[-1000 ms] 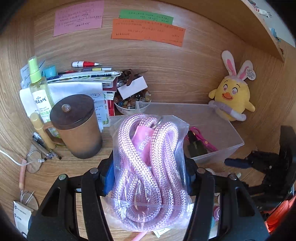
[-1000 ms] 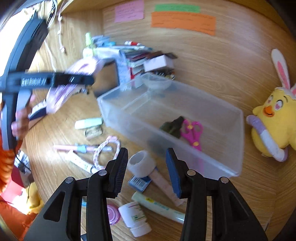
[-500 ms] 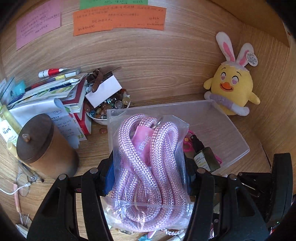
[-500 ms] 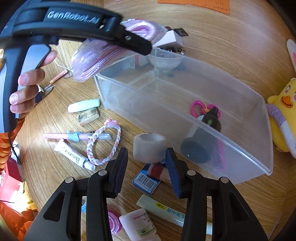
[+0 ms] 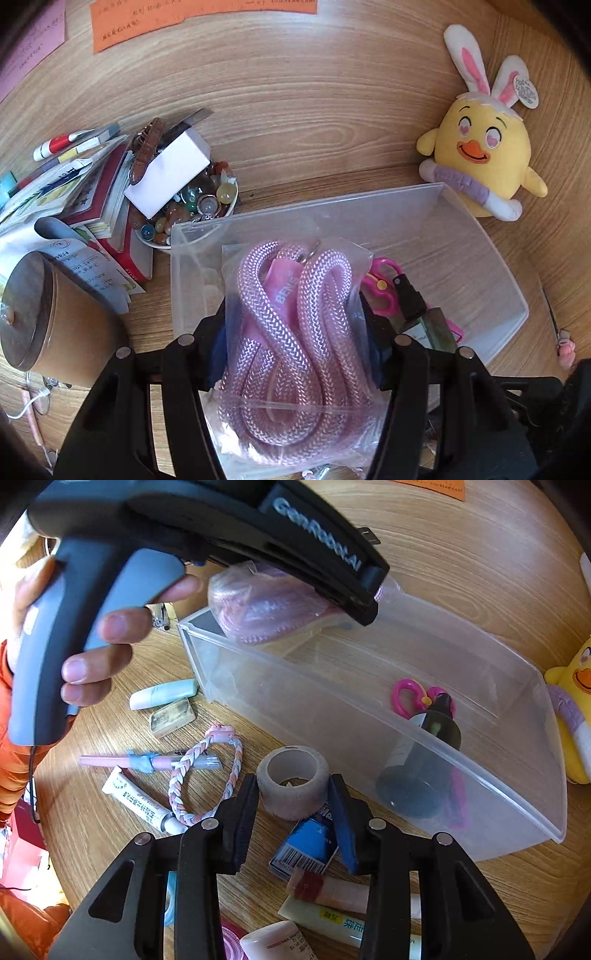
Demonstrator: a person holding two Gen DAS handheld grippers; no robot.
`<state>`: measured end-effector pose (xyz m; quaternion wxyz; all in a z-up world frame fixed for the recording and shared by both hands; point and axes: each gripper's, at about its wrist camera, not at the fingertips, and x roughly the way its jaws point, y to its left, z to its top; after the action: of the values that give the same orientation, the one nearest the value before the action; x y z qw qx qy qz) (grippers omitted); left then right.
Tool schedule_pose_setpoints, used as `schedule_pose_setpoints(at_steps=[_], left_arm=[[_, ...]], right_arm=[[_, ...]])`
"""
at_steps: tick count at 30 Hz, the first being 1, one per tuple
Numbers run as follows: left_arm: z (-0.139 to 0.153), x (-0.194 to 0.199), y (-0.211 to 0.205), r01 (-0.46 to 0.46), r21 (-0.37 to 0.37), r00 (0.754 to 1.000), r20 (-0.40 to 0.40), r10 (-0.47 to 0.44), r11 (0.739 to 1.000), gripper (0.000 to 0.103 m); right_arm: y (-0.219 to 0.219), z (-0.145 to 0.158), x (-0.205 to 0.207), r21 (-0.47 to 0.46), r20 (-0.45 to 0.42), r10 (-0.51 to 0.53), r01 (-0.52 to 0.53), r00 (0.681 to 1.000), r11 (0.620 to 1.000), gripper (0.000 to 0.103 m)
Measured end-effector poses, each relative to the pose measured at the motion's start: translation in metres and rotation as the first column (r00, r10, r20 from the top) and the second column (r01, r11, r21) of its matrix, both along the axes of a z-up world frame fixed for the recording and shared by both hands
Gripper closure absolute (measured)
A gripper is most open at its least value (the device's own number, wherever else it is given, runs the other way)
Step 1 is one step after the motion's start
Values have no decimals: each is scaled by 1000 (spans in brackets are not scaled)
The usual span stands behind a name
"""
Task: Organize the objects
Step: 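Lower the bagged pink rope into the clear box and open the left tool, then grasp the white tape roll with the right tool and drop it into the box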
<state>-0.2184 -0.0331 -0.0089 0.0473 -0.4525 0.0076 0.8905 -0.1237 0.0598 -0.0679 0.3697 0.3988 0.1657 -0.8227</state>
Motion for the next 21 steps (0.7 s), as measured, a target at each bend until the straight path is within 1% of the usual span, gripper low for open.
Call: schedule_pose_setpoints(at_steps=[2,4,6,8,12,15,17,21], left_arm=[[-2,-1,-1,-9,-3,1000,12,10,1000,44],[0,2,-2,-11,-7,1000,0,11,1000,44],[4,8,-3,-3,1,1000,-12,3,1000,42],[11,17,-4,4,5,999,-38,-3,1000,35],[24,39,-7,16,-3,996,-85,-17,1000,30],[31,58,-10,19,4,994,-108,-19,1000,22],[33,69,-11,19,8,993,-120,-17,1000,15],[35,98,-8,17,-31,989,-147,-22,999,13]], right_arm=[[4,5,3,-17,-6,-1,0,1000,1000,68],[9,12,6,-36,-17,-4,3,1000,999,68],[14,20,9,-54,-30,-10,8,999,998,68],[19,29,11,-73,-47,-19,15,999,997,68],[30,47,13,-112,-84,-48,39,995,993,68],[40,58,15,-139,-103,-79,64,992,988,68],[49,62,14,-144,-124,-109,91,986,985,68],[65,70,3,-161,-134,-168,146,977,976,68]])
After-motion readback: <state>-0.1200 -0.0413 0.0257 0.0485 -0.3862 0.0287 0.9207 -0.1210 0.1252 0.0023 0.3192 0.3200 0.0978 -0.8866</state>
